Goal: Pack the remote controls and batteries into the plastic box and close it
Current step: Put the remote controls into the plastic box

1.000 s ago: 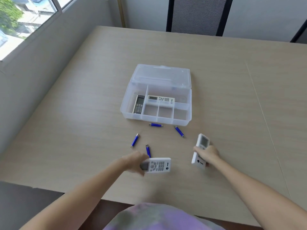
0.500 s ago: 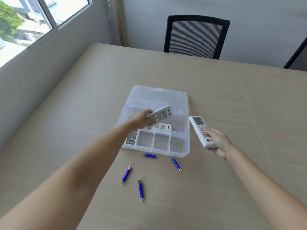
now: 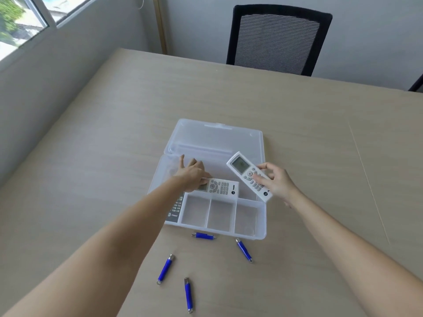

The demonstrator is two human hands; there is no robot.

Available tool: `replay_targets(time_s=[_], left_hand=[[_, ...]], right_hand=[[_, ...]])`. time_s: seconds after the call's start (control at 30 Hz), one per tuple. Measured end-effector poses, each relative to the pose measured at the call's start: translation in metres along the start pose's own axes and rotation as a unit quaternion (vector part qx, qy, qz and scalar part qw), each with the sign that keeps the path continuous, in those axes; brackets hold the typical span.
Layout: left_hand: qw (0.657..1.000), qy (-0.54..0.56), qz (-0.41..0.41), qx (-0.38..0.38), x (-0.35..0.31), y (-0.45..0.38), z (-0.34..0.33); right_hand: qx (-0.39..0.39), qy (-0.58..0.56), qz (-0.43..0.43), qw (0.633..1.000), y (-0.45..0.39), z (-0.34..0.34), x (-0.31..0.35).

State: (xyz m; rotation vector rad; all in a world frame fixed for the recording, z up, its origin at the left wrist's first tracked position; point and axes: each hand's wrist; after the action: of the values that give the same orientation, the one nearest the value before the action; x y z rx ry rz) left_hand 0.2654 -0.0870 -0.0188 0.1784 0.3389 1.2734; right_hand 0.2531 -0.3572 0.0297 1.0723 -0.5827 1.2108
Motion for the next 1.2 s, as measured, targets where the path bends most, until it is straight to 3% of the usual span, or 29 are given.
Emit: replay_targets(time_s=[0.1, 0.17, 0.23, 0.37, 0.47, 0.6, 0.7, 0.8, 0.93, 1.0, 1.07, 1.13, 1.2], left_hand=[[0.992, 0.034, 0.028, -0.116, 0.003, 0.014, -0.008], [0.963, 0.072, 0.103, -0.238, 0.013, 0.034, -0.014], [0.926, 0.088, 0.203, -0.307, 0.028, 0.056, -0.023], [0.872, 0.195, 0.406, -0.192, 0.05, 0.086, -0.047], [0.852, 0.326, 0.368, -0.18, 0.055, 0.088, -0.058], [0.84, 0.358, 0.354, -0.202, 0.056, 0.089, -0.054], [0.813, 0.424, 0.356, -0.181, 0.061, 0.091, -0.054], [0.742, 0.514, 0.382, -0.2, 0.063, 0.099, -0.052], [0.68, 0.503, 0.42, -0.329, 0.042, 0.136, -0.053], [0.691, 0.477, 0.415, -0.349, 0.024, 0.166, -0.065], [0.743, 0.464, 0.38, -0.298, 0.005, 0.192, -0.09], [0.803, 0.445, 0.333, -0.215, -0.01, 0.209, -0.115], [0.876, 0.359, 0.294, -0.134, -0.019, 0.218, -0.132]], right_hand=[[0.044, 0.057, 0.025, 0.997, -0.014, -0.02, 0.003], [0.086, 0.095, 0.029, 0.991, -0.021, -0.036, 0.006], [0.121, 0.115, 0.026, 0.986, -0.025, -0.054, 0.008], [0.096, 0.242, 0.062, 0.963, -0.034, -0.09, 0.007], [0.118, 0.276, 0.052, 0.953, -0.034, -0.104, 0.011], [0.151, 0.305, 0.062, 0.938, -0.035, -0.106, 0.017], [0.173, 0.264, 0.038, 0.948, -0.028, -0.102, 0.022], [0.108, 0.236, 0.062, 0.964, -0.009, -0.095, 0.016], [-0.119, 0.163, 0.186, 0.962, 0.058, -0.078, -0.006], [-0.145, 0.171, 0.264, 0.938, 0.103, -0.071, -0.029], [-0.098, 0.217, 0.288, 0.928, 0.14, -0.072, -0.06], [-0.046, 0.272, 0.254, 0.927, 0.158, -0.079, -0.09], [-0.017, 0.342, 0.177, 0.923, 0.161, -0.087, -0.108]])
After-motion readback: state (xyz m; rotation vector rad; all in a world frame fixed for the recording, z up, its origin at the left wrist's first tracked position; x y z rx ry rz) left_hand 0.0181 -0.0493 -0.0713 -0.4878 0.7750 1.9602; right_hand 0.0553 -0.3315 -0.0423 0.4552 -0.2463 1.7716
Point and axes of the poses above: each hand's wrist, its own y-axis away from the middle knuckle, its own z-axis out of the back of the hand, x = y × z, and after that the axes turned 7 degrees about -x, right-handed
